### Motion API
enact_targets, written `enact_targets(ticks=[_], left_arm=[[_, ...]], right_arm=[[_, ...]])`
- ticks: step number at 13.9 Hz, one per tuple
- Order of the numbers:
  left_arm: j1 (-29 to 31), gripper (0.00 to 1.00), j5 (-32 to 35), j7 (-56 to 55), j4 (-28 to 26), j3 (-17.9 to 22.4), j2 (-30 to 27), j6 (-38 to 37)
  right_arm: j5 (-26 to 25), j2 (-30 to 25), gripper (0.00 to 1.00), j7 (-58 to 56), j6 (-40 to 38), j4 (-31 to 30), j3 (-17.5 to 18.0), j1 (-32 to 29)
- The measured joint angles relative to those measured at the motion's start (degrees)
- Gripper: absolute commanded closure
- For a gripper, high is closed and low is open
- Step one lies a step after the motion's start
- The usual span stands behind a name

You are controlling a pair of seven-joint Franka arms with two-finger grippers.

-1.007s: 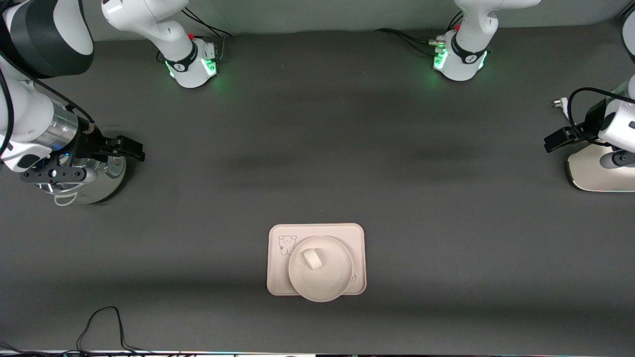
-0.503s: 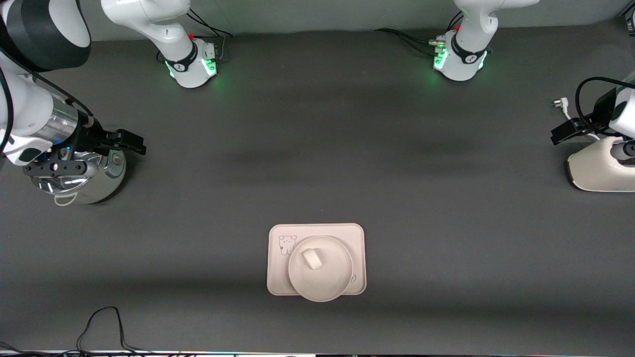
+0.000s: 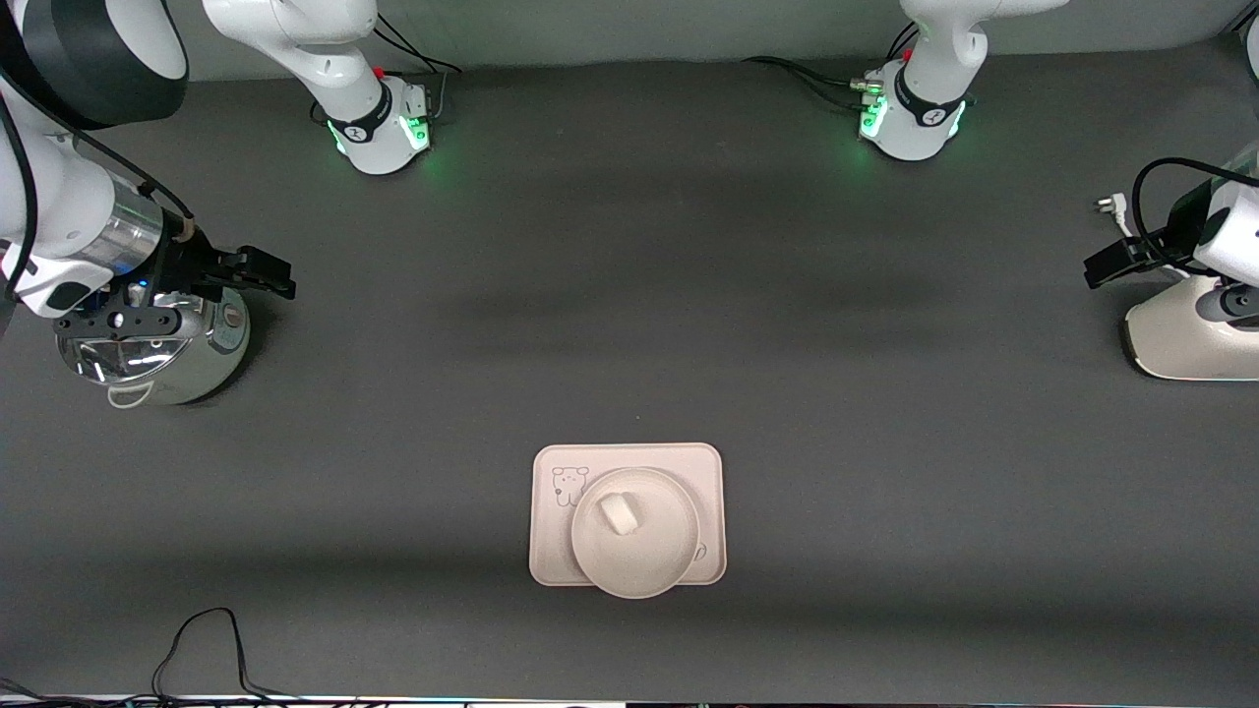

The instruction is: Place bun in plate and plate on tray

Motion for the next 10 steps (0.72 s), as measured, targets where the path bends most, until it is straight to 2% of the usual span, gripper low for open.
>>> enact_targets(ticks=[10], left_arm=[[0.0,0.0,0.0,0.2,1.4,-0.3,1.7,-0.1]], right_arm=[[-0.1,0.0,0.0,0.0,0.3,-0.2,-0.4,-0.1]])
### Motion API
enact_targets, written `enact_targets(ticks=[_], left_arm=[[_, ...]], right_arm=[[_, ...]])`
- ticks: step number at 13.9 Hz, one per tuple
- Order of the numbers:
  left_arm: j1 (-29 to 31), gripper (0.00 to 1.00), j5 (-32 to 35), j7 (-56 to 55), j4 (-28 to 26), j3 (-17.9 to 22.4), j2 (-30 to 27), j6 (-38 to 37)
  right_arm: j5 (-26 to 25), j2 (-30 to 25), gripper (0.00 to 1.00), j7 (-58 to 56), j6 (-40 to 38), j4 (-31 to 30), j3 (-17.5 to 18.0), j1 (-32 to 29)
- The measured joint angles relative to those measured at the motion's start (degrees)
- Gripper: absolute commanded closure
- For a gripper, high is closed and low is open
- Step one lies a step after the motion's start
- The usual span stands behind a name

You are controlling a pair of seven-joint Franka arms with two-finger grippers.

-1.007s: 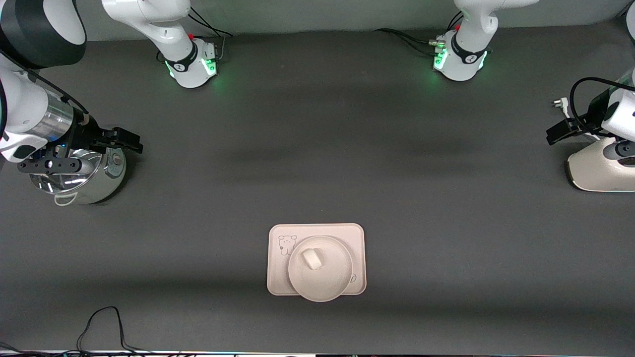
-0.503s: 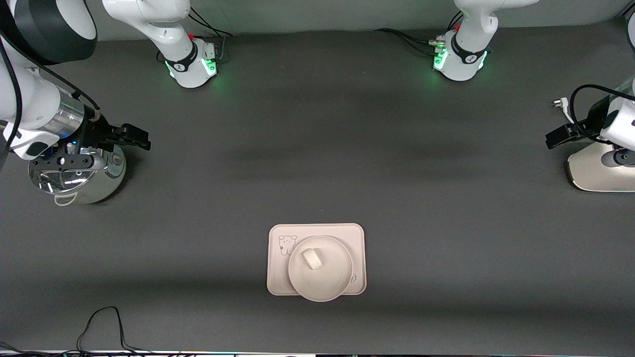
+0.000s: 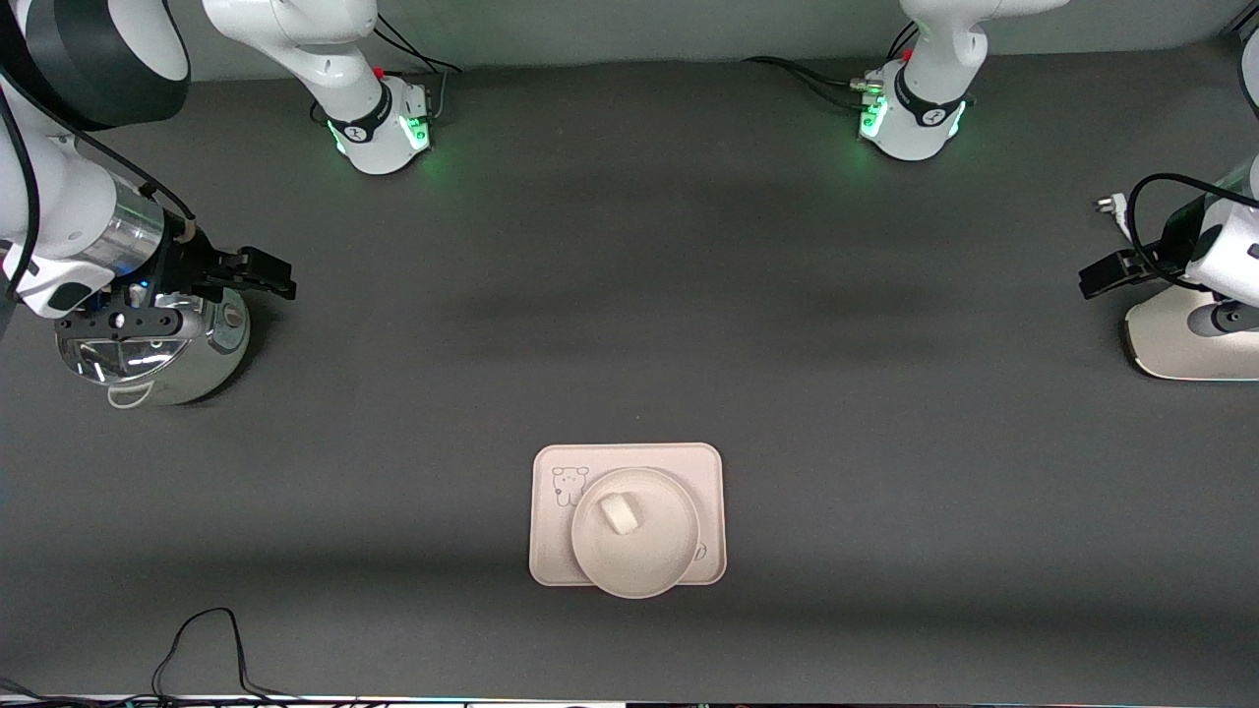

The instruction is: Place bun in plate and plate on tray

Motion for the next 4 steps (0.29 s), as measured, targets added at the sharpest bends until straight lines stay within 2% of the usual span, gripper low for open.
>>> enact_targets(ticks=[4], left_arm=[[0.0,0.0,0.0,0.0,3.0,-0.2,1.2,-3.1]], right_arm=[[0.0,0.0,0.0,0.0,0.0,0.0,-0.2,-0.1]])
